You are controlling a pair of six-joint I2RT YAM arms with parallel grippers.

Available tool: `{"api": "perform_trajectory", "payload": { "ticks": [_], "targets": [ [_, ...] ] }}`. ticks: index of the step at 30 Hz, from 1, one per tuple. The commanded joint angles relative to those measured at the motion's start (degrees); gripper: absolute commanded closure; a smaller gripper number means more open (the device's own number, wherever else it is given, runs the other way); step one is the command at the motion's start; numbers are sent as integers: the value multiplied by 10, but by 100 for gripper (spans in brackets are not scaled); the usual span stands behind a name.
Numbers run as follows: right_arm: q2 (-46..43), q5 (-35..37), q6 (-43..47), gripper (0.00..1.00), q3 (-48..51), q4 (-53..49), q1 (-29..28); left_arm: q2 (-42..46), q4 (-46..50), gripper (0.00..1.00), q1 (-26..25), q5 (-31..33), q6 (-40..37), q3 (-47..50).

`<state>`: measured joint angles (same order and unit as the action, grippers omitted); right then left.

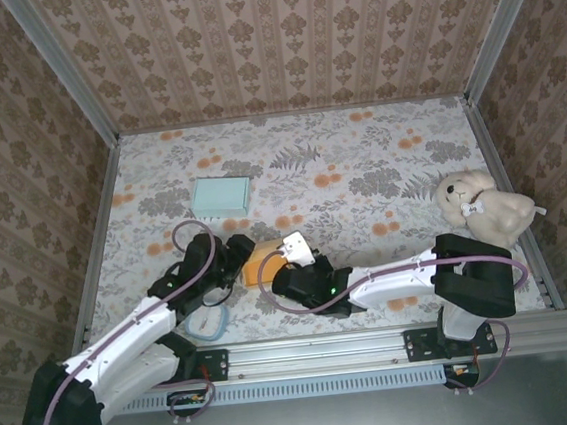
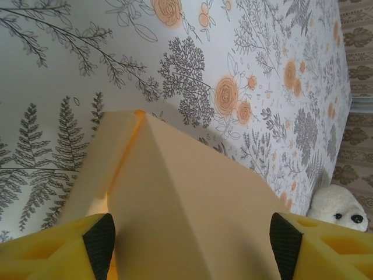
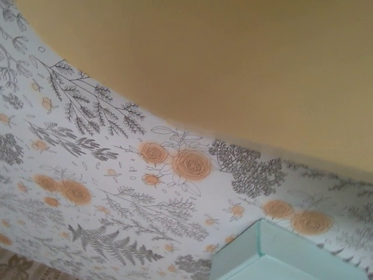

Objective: Fold the paper box

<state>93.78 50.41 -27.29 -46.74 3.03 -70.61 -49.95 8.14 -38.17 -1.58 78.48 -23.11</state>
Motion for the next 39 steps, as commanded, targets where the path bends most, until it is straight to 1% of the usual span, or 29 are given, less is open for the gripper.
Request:
{"api": "perform_trajectory", "payload": {
  "ticks": [1, 6, 10, 13, 19, 23, 25, 28, 31, 35, 39],
  "targets": [
    [2, -17, -19, 74, 12, -7, -7, 14, 16, 26, -3, 18, -3, 10],
    [-12, -23, -28, 72, 28, -9, -19, 17, 21, 26, -3, 26, -3, 12],
    [-29, -17, -33, 67, 39, -23, -35, 16, 21, 26, -3, 29, -3, 14],
    [-49, -12, -41, 65, 53, -39, -52, 18, 22, 26, -4, 30, -3, 14],
    [-130, 11, -49, 56, 68, -109, -79, 19, 22, 26, -3, 34, -3, 20],
    [-197, 33, -15, 50, 51, -161, -79, 20, 23, 26, -5, 36, -4, 22],
    [-223, 40, 9, 45, 40, -172, -77, 22, 24, 26, -4, 37, -4, 23],
    [-248, 17, 44, 42, 18, -177, -56, 26, 27, 26, -5, 39, -4, 24],
    [-250, -26, 74, 41, -5, -169, -23, 28, 34, 27, -4, 40, -6, 21],
    [-228, -70, 101, 38, -34, -145, 18, 29, 42, 27, -4, 42, -9, 17],
    [-194, -112, 106, 37, -56, -125, 57, 28, 45, 27, -4, 46, -10, 18]
  ]
}}
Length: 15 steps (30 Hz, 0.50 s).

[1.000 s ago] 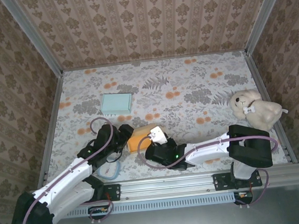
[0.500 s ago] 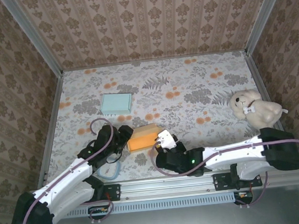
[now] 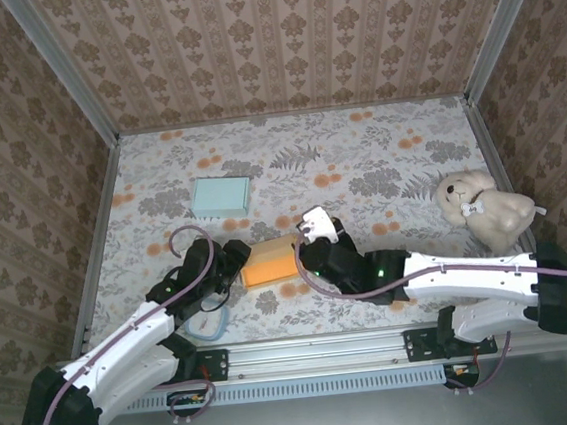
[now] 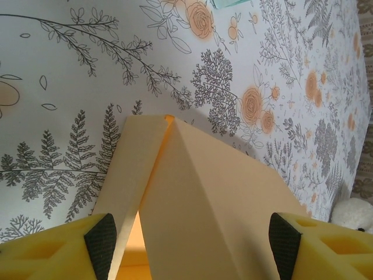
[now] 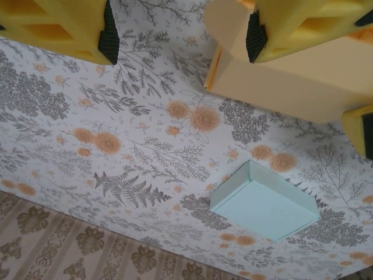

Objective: Fold the paper box

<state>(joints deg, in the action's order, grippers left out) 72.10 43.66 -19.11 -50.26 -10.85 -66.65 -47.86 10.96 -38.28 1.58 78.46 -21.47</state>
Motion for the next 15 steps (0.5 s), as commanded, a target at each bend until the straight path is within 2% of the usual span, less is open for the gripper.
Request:
{"api": "perform_trajectory", "payload": {
  "ticks": [1, 11, 15],
  "targets": [
    [33, -54, 24, 37, -24, 20, 25, 7, 17, 27, -3, 15, -11, 2],
    [147, -95, -4, 36, -21, 60, 37, -1, 14, 27, -4, 19, -14, 11],
    [161, -100, -22, 37, 4, 87, 37, -4, 2, 27, -4, 18, -11, 24]
  ]
}}
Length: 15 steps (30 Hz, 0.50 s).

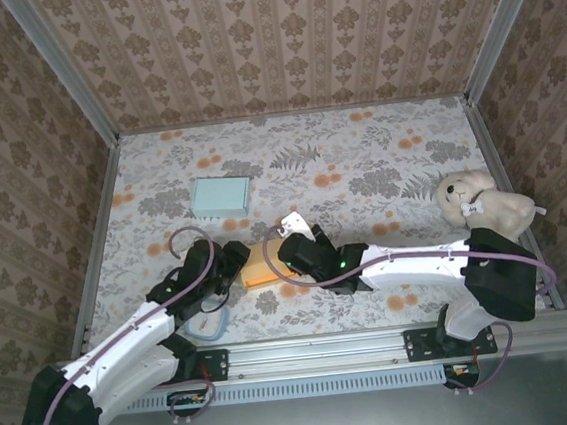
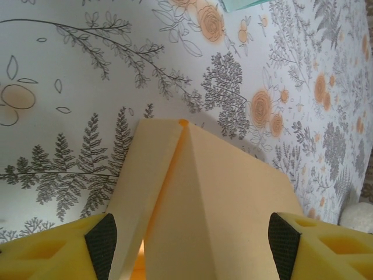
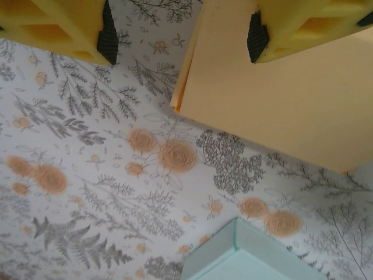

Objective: Fold the paper box

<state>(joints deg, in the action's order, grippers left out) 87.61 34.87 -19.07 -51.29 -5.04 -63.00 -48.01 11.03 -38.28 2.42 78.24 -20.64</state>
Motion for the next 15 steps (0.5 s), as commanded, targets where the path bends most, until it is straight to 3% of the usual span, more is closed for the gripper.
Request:
{"api": "perform_trajectory", "payload": {
  "ticks": [1, 15],
  "targets": [
    [7, -13, -26, 37, 21, 34, 1, -4, -2, 27, -4, 9, -9, 19],
    [36, -36, -52, 36, 56, 70, 0, -46, -38, 27, -5, 4, -16, 38]
  ]
}}
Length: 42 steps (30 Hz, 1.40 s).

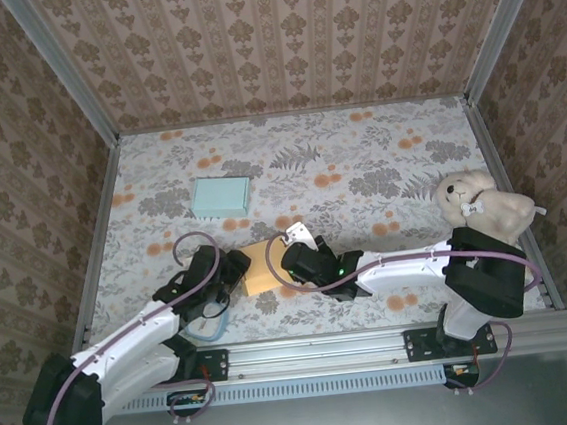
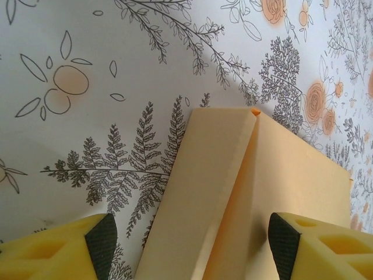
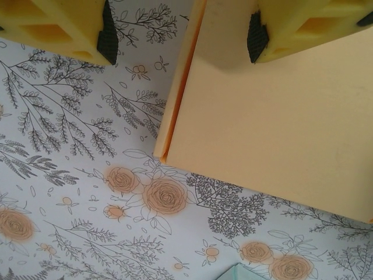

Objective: Fold the paper box

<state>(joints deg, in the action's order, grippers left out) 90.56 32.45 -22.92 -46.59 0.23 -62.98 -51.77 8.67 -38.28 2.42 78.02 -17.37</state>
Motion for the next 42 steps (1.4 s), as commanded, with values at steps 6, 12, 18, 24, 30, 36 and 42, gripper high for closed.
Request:
{"api": "perform_trajectory", "payload": {
  "ticks": [6, 12, 18, 24, 30, 36, 42],
  "targets": [
    [7, -12, -19, 36, 22, 30, 5, -64, -52, 27, -7, -6, -24, 7],
    [1, -24, -30, 36, 50, 49, 21, -152, -94, 34, -10, -25, -36, -16],
    [-20, -54, -43, 36, 90, 82, 55, -219, -104, 37, -13, -21, -63, -60],
    [-104, -76, -43, 36, 132, 92, 81, -260, -107, 37, -19, -3, -160, -121],
    [-175, -108, -40, 35, 146, 84, 106, -337, -147, 36, -35, -28, -260, -185],
    [-189, -82, -66, 34, 168, 93, 125, -402, -179, 36, -68, -42, -327, -241],
    [-217, -60, -91, 31, 224, 138, 139, -400, -188, 36, -92, -17, -396, -262]
  ]
}}
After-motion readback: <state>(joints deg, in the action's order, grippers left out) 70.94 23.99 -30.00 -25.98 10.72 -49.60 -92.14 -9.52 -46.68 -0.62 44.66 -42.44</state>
